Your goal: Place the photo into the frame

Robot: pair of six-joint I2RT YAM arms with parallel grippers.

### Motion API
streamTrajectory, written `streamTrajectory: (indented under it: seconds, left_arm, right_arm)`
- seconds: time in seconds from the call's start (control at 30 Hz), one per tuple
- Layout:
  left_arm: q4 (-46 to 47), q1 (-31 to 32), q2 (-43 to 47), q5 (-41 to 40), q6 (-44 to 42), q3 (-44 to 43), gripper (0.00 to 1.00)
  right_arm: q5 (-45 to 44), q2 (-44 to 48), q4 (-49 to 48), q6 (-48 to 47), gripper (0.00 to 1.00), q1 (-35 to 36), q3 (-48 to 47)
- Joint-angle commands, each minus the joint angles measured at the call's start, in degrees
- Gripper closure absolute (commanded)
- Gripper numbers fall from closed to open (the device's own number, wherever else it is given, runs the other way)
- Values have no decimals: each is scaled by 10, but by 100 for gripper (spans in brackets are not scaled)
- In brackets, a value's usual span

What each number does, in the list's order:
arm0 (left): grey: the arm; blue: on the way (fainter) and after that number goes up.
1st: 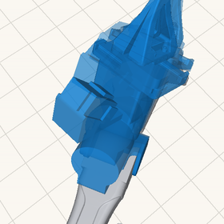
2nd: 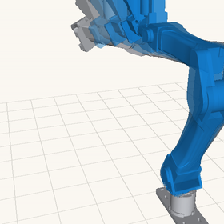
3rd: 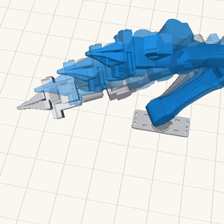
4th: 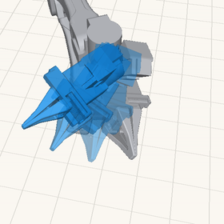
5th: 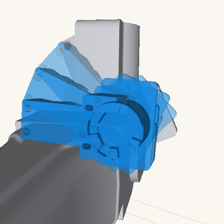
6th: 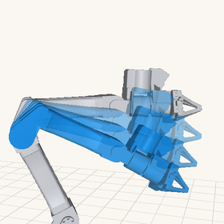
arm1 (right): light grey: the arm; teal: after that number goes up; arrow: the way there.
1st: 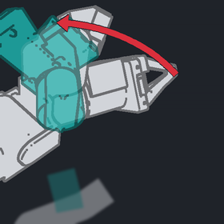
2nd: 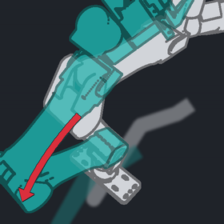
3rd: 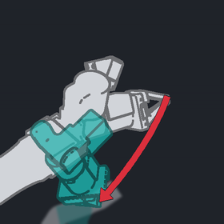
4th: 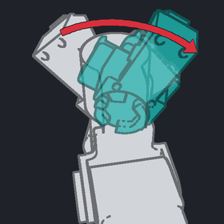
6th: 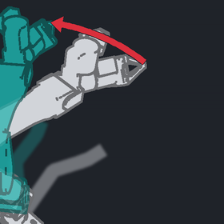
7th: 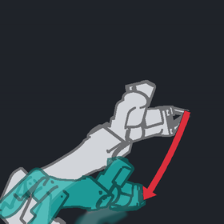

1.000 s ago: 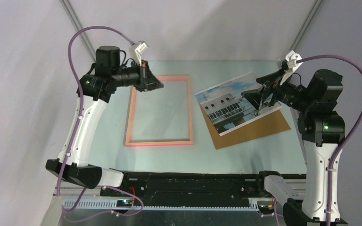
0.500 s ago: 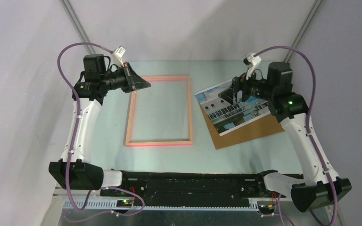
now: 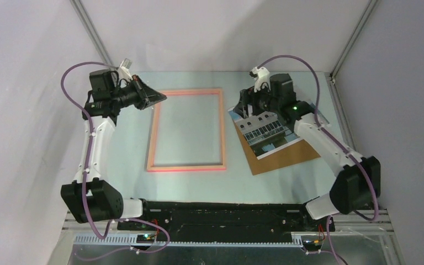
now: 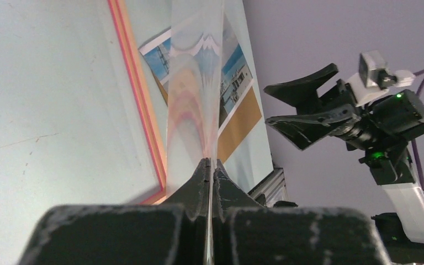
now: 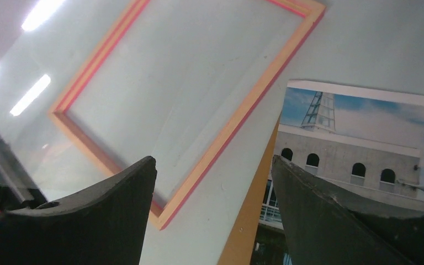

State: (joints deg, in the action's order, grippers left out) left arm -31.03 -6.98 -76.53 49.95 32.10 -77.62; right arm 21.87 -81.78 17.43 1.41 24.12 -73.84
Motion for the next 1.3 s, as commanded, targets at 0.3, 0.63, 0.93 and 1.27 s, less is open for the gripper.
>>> streamTrajectory:
  seconds: [0.3,0.63,0.93,1.27]
  left_arm:
    - [43,-73,19,38,-1,28,100]
    - [43,-77,34,35,-21,32,100]
    - [52,-77,30,35,-22,30,100]
    - [57,-77,28,39,-23,36,100]
  right_arm:
    - [-131,-195,-49,71,27,76,-53]
    - [-114,-312,45,77,35,87,-131]
    - [-85,-354,66,82,38,89,-152]
    - [-80,-390,80,84,47,95,-168]
